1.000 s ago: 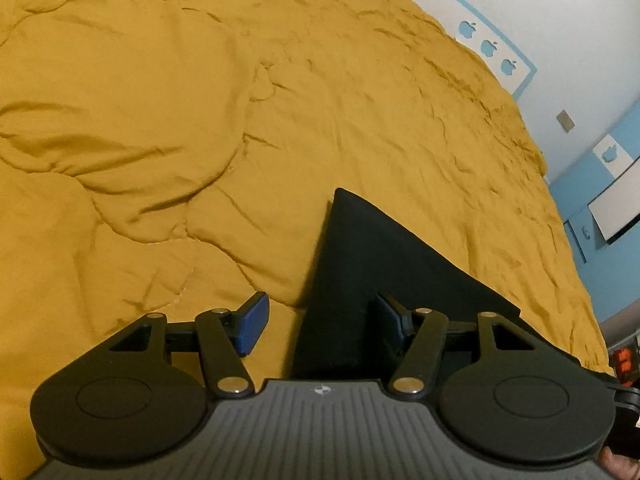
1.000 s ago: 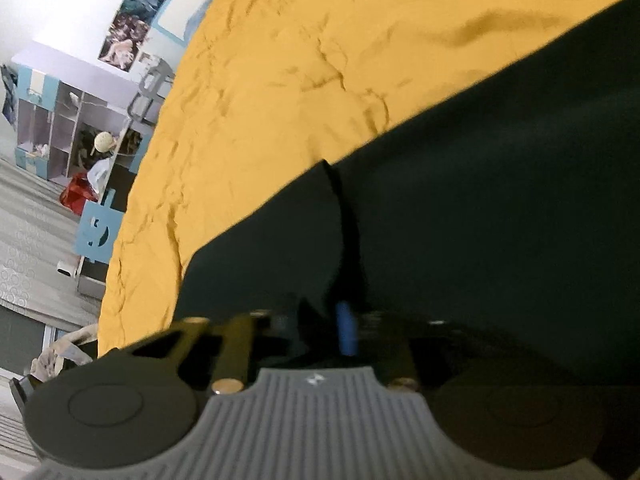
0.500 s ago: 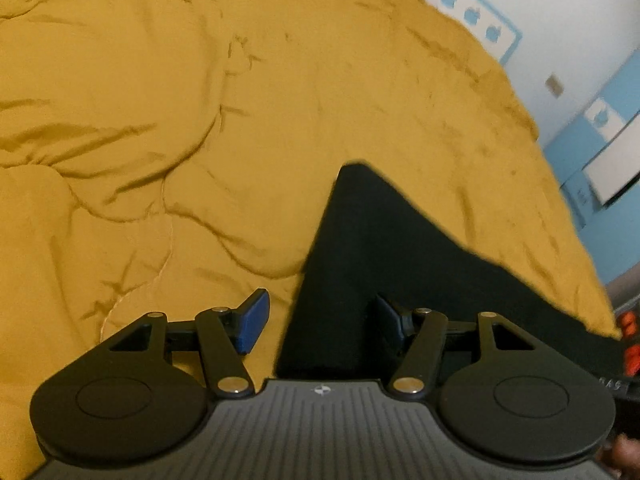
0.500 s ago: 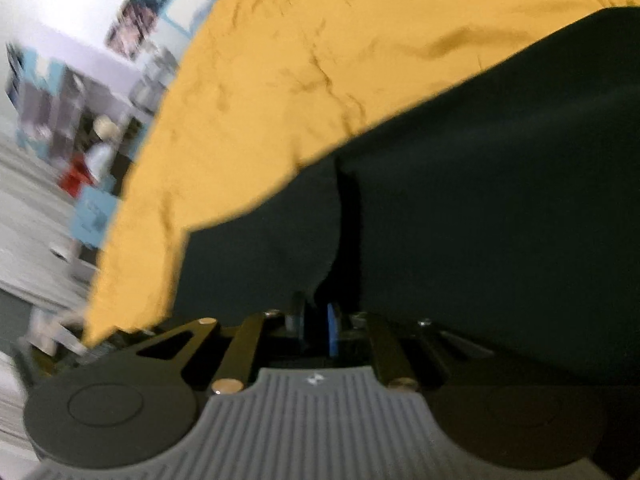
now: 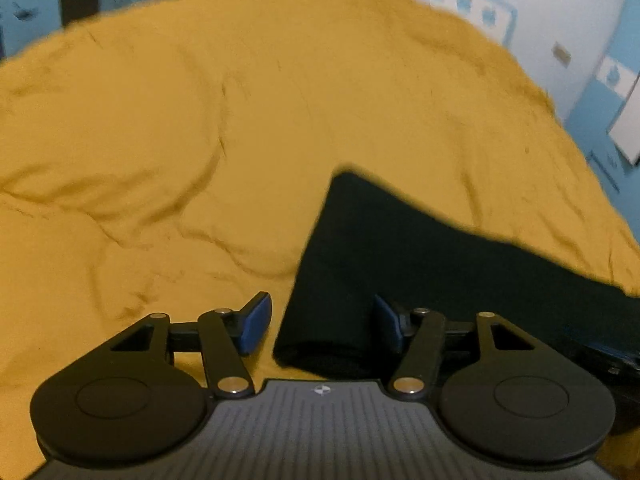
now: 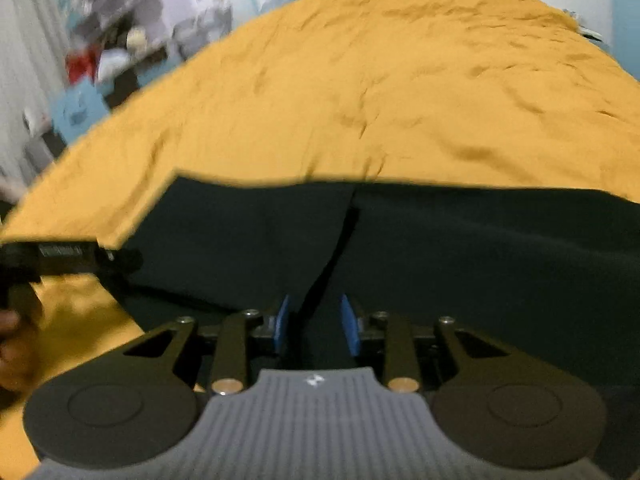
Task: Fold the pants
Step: 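Grasp the black pants with the right tool, fold them over, then open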
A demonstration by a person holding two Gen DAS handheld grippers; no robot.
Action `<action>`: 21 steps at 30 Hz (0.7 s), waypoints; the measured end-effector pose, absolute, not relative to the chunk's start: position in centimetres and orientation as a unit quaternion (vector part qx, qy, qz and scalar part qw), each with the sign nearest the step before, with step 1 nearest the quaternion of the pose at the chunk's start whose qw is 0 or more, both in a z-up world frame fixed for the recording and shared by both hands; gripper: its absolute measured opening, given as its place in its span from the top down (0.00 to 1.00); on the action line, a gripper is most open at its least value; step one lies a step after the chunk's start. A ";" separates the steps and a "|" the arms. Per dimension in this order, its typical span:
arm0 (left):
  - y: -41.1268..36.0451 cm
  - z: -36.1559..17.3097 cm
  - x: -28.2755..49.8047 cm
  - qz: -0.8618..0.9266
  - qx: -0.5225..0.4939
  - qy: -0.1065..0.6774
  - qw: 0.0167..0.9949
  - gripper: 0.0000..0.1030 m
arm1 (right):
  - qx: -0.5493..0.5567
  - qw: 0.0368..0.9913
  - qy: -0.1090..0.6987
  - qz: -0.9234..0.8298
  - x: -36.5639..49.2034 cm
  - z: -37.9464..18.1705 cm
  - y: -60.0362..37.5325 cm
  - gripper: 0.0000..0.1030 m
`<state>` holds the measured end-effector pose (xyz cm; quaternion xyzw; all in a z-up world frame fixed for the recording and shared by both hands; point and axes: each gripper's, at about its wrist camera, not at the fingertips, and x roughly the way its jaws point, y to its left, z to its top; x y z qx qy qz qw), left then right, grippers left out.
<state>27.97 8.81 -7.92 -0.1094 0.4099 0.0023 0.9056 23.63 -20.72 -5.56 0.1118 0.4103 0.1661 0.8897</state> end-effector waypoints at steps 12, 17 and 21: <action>-7.1 -4.9 24.2 -0.144 -0.082 0.381 0.910 0.32 | 0.240 0.897 0.363 -0.070 12.9 -1.2 -42.4 0.66; -15.9 -5.7 22.6 -0.206 -0.049 0.387 0.897 0.32 | 0.341 0.866 0.340 -0.138 10.1 -3.0 -49.5 0.62; -20.0 -6.0 22.1 -0.236 -0.051 0.384 0.891 0.32 | 0.410 0.838 0.317 -0.172 10.4 -4.8 -53.4 0.61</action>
